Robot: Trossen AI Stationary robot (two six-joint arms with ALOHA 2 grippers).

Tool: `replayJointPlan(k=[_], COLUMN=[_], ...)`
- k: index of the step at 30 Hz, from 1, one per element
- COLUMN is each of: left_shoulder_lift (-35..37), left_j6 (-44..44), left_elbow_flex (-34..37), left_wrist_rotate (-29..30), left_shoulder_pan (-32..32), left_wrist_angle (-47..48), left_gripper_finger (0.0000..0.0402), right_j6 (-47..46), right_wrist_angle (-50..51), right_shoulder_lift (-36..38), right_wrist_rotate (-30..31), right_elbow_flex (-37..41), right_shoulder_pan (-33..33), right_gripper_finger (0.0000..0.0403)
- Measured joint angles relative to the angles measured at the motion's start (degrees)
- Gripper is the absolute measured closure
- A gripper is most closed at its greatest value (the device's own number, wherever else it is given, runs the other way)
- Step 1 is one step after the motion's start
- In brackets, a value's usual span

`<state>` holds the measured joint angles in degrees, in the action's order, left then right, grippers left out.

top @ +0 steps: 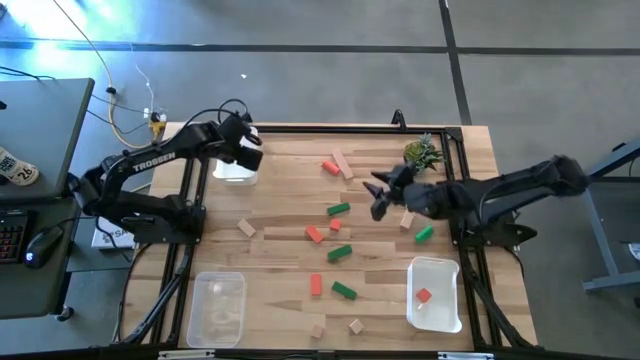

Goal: Sort & place blocks by color
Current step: Put the green block into the top white bin, then put the brown block into the transparent bin

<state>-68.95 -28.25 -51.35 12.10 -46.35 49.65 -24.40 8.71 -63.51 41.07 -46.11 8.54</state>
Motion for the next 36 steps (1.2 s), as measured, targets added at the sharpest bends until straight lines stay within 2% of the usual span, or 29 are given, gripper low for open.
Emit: replayJointPlan(k=[5, 10, 21, 25, 29, 36], left_shoulder_lift=[0.0, 0.0, 0.0, 0.0, 0.0, 0.0], left_j6=[0.0, 1.5, 2.0, 2.0, 4.7, 6.4], left_elbow_flex=[0.0, 0.0, 0.0, 0.0, 0.0, 0.0], left_wrist_rotate=[-1.2, -1.7, -1.7, -3.5, -7.2, -7.3], left_shoulder_pan=[-2.2, -3.9, -4.4, -4.4, -4.4, -1.4], left_wrist_angle=[0.0, 0.0, 0.2, 0.2, -0.8, -4.1], left_gripper_finger=[0.0283, 0.0261, 0.0227, 0.0222, 0.0224, 0.0227], right_j6=[0.9, 0.2, -1.0, 1.8, 3.8, 1.9], right_wrist_angle=[1.3, 0.5, -6.5, -10.9, -15.4, -17.0], right_shoulder_lift=[-0.5, -2.9, -12.8, -15.5, -17.4, -18.1], right_wrist_rotate=[-4.9, -10.1, -14.6, -16.3, -18.8, -19.9], right_elbow_flex=[0.0, 0.0, 0.0, 0.0, 0.0, 0.0], right_shoulder_pan=[-6.8, -11.9, -15.9, -17.1, -19.0, -24.8], right_gripper_finger=[0.0235, 0.0235, 0.0235, 0.0234, 0.0217, 0.0173])
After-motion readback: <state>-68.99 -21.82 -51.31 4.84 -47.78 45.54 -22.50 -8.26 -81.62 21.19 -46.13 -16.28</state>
